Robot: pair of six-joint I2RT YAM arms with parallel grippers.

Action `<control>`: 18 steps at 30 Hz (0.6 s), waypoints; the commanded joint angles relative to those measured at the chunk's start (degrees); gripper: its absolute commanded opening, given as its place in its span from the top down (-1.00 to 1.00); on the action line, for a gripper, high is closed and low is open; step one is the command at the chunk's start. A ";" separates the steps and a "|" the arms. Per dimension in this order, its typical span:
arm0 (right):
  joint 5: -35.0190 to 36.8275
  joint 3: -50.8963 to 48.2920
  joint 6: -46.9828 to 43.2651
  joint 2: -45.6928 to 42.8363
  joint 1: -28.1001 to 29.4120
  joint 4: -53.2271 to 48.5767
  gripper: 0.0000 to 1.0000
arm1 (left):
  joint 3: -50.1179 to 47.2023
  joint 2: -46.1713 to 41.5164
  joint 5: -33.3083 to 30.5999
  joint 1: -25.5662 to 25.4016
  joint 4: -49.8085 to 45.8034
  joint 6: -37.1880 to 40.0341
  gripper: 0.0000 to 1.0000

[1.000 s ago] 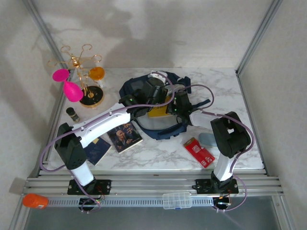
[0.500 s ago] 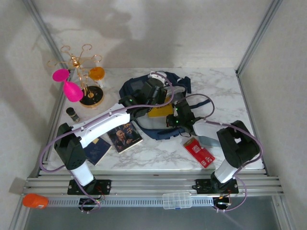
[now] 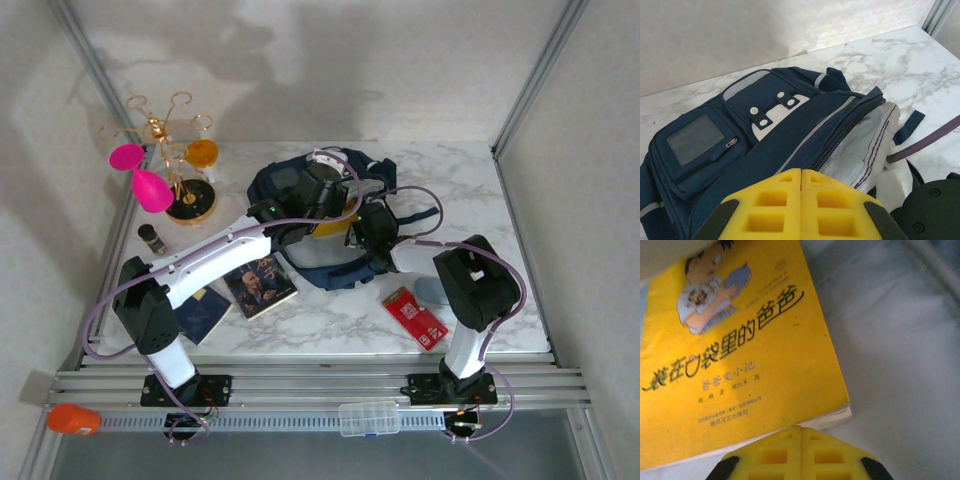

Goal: Pack books, pencil case, and school supplies into a backpack

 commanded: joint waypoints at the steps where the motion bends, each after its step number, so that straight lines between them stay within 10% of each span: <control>1: 4.68 -0.06 -0.58 -0.64 -0.29 2.35 1.00 | 1.38 -1.87 -3.40 0.58 0.99 0.56 1.00; 11: -12.84 -8.05 -1.40 -18.96 0.75 -9.56 0.80 | -2.17 -1.21 -2.49 0.62 0.23 -4.14 1.00; 18: -9.40 -10.12 0.92 -42.23 0.66 -30.10 0.45 | -13.27 -6.37 9.17 0.45 2.35 -13.25 0.90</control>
